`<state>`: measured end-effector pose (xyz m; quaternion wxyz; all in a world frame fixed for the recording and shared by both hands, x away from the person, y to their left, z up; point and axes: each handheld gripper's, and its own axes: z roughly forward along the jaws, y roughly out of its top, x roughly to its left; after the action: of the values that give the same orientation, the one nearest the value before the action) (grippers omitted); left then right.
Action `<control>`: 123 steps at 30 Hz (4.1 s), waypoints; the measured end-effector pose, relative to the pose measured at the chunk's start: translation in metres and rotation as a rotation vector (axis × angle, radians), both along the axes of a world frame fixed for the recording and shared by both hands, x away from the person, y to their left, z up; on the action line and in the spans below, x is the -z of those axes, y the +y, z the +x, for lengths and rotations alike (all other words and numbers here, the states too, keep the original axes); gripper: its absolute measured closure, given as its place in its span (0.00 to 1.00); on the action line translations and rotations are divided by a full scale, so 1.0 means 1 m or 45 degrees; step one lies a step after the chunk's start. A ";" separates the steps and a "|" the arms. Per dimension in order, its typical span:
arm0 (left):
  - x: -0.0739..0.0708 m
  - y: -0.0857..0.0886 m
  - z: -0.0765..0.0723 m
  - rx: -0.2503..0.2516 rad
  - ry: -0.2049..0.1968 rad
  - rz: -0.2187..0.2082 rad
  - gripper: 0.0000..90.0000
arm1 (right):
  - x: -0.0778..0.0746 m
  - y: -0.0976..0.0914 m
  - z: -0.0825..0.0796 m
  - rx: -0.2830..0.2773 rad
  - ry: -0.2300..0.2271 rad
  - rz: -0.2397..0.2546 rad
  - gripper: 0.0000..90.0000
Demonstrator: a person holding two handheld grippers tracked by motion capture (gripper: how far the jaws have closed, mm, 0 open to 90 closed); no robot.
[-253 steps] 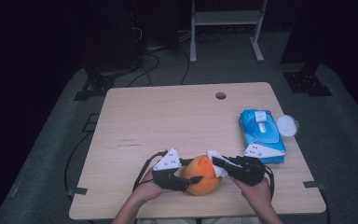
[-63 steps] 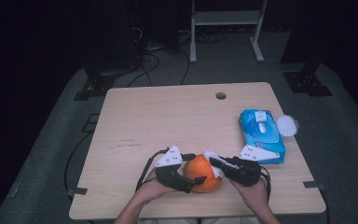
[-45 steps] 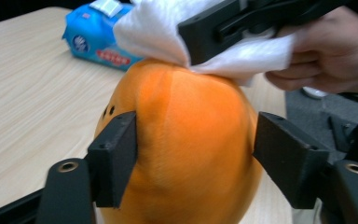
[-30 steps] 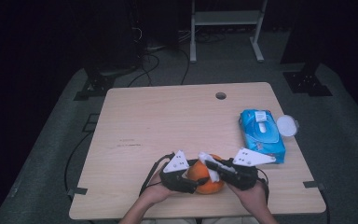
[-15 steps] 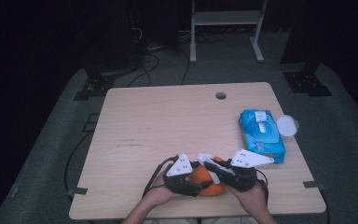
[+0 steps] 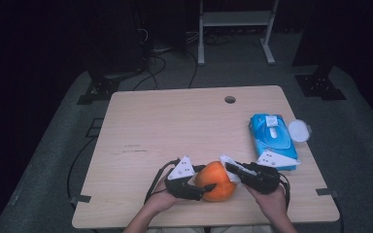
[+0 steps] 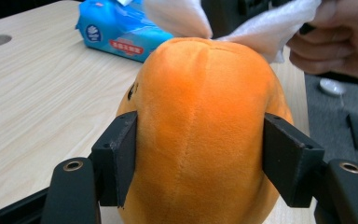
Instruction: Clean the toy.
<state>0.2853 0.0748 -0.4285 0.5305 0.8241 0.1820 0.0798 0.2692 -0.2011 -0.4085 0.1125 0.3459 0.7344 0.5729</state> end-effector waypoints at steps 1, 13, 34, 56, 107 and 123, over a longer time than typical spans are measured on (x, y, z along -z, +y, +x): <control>0.000 0.001 0.001 -0.007 0.006 -0.008 0.37 | 0.002 -0.003 0.001 0.012 0.011 -0.001 0.91; 0.002 0.000 0.003 0.025 0.059 -0.047 0.27 | -0.003 0.008 -0.003 -0.027 -0.032 0.006 0.91; 0.000 -0.021 -0.012 0.033 -0.089 0.056 0.34 | -0.010 0.010 -0.005 -0.003 -0.069 -0.089 0.91; -0.002 -0.025 -0.015 -0.024 -0.098 0.037 0.41 | -0.013 0.014 -0.010 -0.110 0.008 0.015 0.92; 0.004 -0.048 0.021 0.012 0.084 -0.065 0.22 | 0.037 -0.061 0.009 -0.039 0.251 -0.129 0.91; 0.011 -0.052 -0.006 0.076 0.034 0.108 0.36 | 0.032 -0.068 0.000 -0.032 0.222 0.041 0.91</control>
<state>0.2792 0.0229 -0.4390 0.4947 0.8519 0.1608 0.0607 0.2689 -0.2693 -0.4406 0.0353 0.3873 0.7363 0.5538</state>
